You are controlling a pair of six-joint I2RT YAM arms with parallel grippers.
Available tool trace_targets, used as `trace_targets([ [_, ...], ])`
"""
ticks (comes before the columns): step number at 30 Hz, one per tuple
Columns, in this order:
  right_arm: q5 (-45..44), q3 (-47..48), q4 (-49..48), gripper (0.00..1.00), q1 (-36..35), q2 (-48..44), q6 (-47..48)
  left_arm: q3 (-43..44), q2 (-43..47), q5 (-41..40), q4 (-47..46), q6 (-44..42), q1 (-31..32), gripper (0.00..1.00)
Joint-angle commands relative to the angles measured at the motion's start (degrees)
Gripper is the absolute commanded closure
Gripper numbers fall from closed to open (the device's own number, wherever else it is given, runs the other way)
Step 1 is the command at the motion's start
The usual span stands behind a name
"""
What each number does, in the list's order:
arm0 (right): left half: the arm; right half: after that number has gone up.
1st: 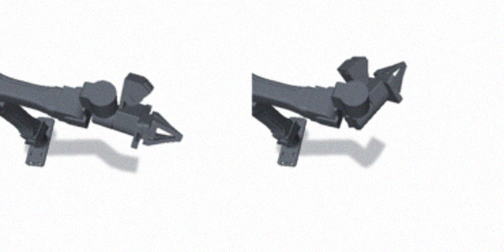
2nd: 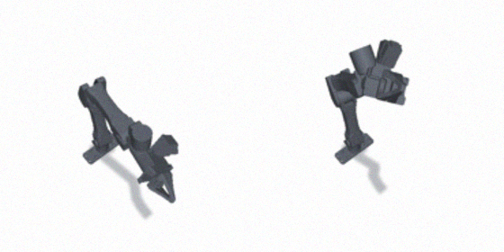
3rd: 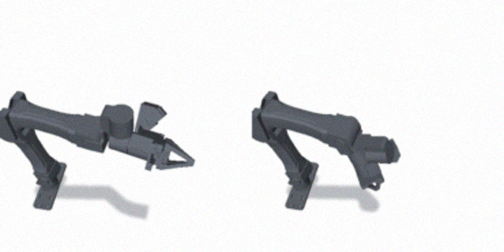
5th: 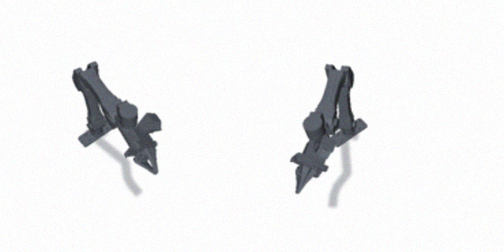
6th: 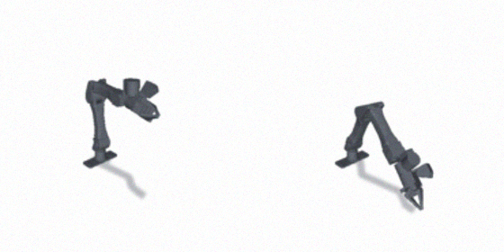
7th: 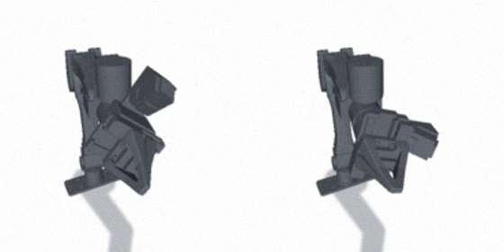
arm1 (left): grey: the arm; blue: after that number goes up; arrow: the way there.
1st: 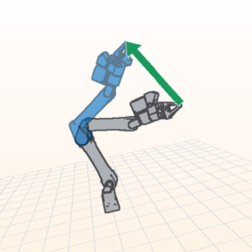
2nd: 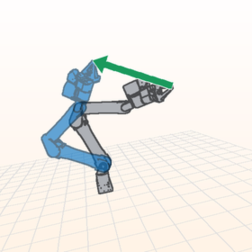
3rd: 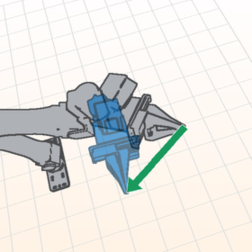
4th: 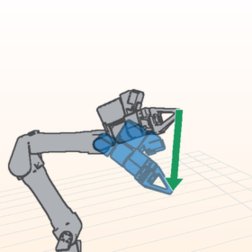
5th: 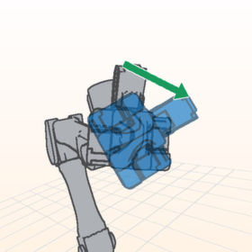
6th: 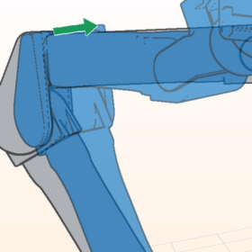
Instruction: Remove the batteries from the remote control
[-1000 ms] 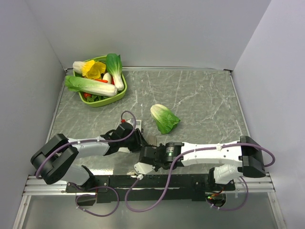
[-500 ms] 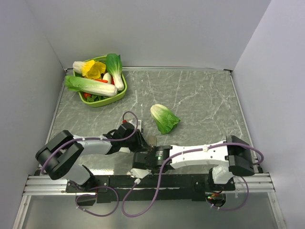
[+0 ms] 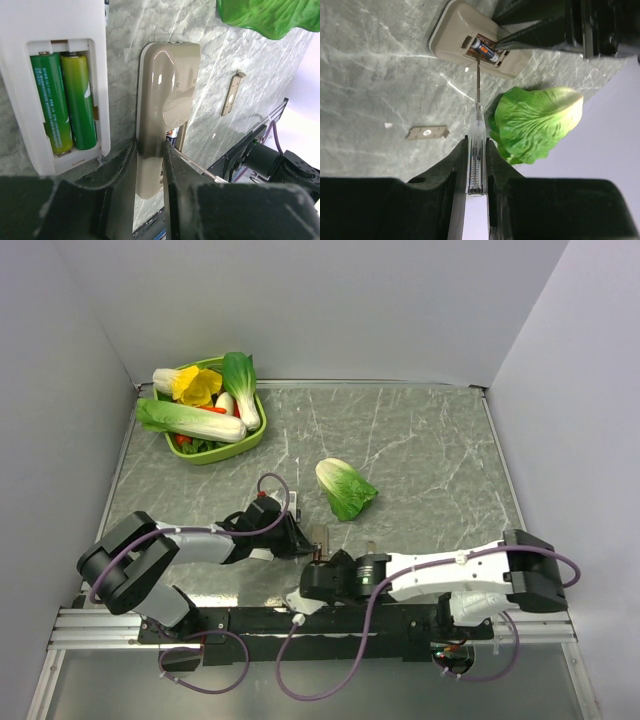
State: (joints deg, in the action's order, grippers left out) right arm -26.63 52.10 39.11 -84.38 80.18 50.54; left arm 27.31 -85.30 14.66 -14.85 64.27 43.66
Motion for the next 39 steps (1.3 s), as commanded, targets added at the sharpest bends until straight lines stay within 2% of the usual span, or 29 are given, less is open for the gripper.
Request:
trace_targets([
  [1, 1.58, -7.53, -11.51, 1.00, 1.59, -3.36, -2.81, -1.38, -2.77, -0.06, -1.58, 1.21, 0.37, 0.92],
  [9, 0.35, -11.49, -15.73, 1.00, 2.73, -4.34, -8.35, -0.77, -3.38, -0.42, -0.70, 1.47, 0.46, 0.96],
  [13, -0.17, -12.02, -16.61, 1.00, 3.17, -3.28, -14.14, -0.77, -3.56, -0.42, -0.44, 1.56, 0.46, 0.97],
  [19, -0.88, -12.99, -16.53, 1.00, 3.17, -3.36, -17.76, -0.59, -3.74, -0.51, -0.09, 1.65, 0.46, 0.98],
  [32, 2.63, -13.16, -18.81, 1.00, 3.08, -13.03, -16.62, 4.76, -1.98, -2.52, 6.06, -0.63, 0.37, 0.97],
  [39, 3.69, -13.07, -19.07, 1.00, 2.55, -13.12, -16.71, 5.56, -2.33, -2.44, 6.59, -0.64, 0.37, 0.98],
])
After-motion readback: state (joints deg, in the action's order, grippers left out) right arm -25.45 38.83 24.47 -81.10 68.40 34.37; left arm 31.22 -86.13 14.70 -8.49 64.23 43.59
